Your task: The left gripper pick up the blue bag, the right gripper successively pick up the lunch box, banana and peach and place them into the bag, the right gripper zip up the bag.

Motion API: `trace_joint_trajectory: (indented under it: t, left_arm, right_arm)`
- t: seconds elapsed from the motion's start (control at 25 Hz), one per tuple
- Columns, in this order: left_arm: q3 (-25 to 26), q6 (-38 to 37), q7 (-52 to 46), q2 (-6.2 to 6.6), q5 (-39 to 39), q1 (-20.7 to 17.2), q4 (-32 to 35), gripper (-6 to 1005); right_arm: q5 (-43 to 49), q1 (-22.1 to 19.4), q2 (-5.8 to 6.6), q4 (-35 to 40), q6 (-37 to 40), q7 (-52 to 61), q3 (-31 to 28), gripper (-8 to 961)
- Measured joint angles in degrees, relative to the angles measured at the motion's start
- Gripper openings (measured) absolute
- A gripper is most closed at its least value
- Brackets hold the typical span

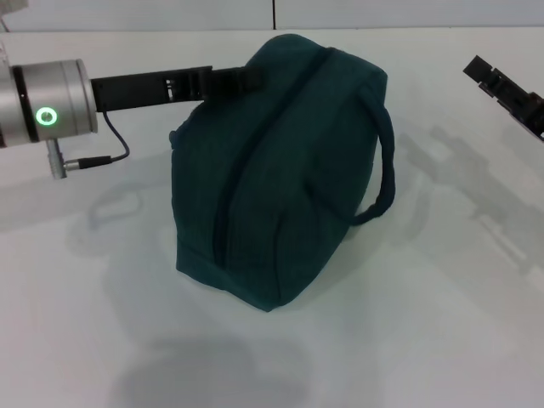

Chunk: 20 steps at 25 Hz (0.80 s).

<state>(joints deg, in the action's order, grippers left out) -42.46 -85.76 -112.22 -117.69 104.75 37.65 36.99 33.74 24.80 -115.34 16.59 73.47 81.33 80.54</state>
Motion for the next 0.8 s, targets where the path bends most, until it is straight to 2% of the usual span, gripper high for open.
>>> trace_joint_trajectory:
  t: [0.32, 0.48, 0.72, 0.8]
  left_arm:
    - [0.0, 5.0, 1.9, -0.61, -0.1, 0.7, -0.1, 99]
    - [0.2, 6.6, 2.6, -0.69, -3.2, 0.1, -0.2, 268]
    - [0.2, 6.5, 3.6, -0.16, -7.8, -1.0, -0.1, 535]
    - [0.2, 5.5, 4.0, 0.01, -8.7, -1.3, 0.3, 579]
  right_arm:
    - [0.1, 0.3, 0.24, 0.2, 0.1, -0.1, -0.1, 834]
    - [0.1, 0.4, 0.47, 0.3, 1.3, -0.5, -0.1, 834]
    - [0.3, 0.4, 1.12, 0.3, 3.8, -2.8, 0.2, 839]
    - [1.5, 0.7, 1.43, 0.4, 5.1, -4.1, 0.2, 840]
